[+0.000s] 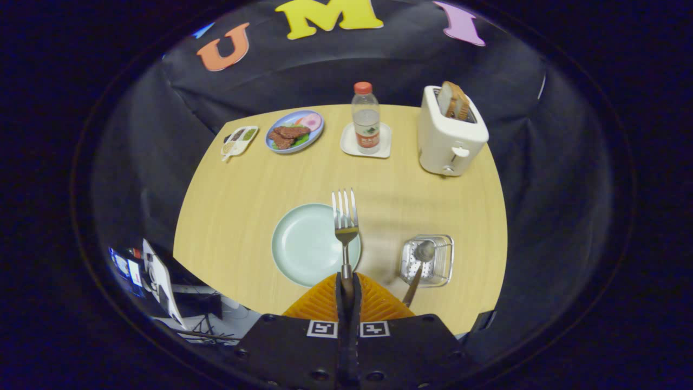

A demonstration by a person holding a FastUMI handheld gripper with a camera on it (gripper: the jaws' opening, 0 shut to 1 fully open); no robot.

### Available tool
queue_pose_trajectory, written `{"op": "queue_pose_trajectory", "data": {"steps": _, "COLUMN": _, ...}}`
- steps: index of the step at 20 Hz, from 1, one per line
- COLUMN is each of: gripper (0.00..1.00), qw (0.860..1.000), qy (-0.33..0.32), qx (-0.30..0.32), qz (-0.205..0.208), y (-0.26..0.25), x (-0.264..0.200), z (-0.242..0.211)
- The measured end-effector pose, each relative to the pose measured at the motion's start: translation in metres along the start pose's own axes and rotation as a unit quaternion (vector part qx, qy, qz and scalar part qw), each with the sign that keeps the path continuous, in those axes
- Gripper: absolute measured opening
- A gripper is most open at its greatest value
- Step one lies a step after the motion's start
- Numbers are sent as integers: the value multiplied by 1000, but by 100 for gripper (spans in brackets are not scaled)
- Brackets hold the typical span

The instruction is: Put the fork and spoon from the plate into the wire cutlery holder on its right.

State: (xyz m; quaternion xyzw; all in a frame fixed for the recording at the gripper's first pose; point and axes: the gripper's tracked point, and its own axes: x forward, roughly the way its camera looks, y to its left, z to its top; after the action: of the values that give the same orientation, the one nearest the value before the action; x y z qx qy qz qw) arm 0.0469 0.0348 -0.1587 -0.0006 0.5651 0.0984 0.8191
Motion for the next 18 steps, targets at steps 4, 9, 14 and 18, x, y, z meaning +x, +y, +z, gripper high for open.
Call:
{"op": "queue_pose_trajectory", "data": {"steps": 4, "gripper": 0, "qw": 998, "qy": 53, "qx": 35, "qz": -24, "y": -47, "x": -8, "z": -9}}
{"op": "queue_pose_trajectory", "data": {"steps": 9, "gripper": 0, "qw": 987, "qy": 141, "qx": 68, "qz": -41, "y": -79, "x": 5, "z": -39}}
{"op": "queue_pose_trajectory", "data": {"steps": 14, "gripper": 0, "qw": 981, "qy": 175, "qx": 81, "qz": -31, "y": -81, "x": 18, "z": -41}}
{"op": "queue_pose_trajectory", "data": {"steps": 18, "gripper": 0, "qw": 975, "qy": 201, "qx": 84, "qz": -35, "y": -92, "x": 34, "z": -40}}
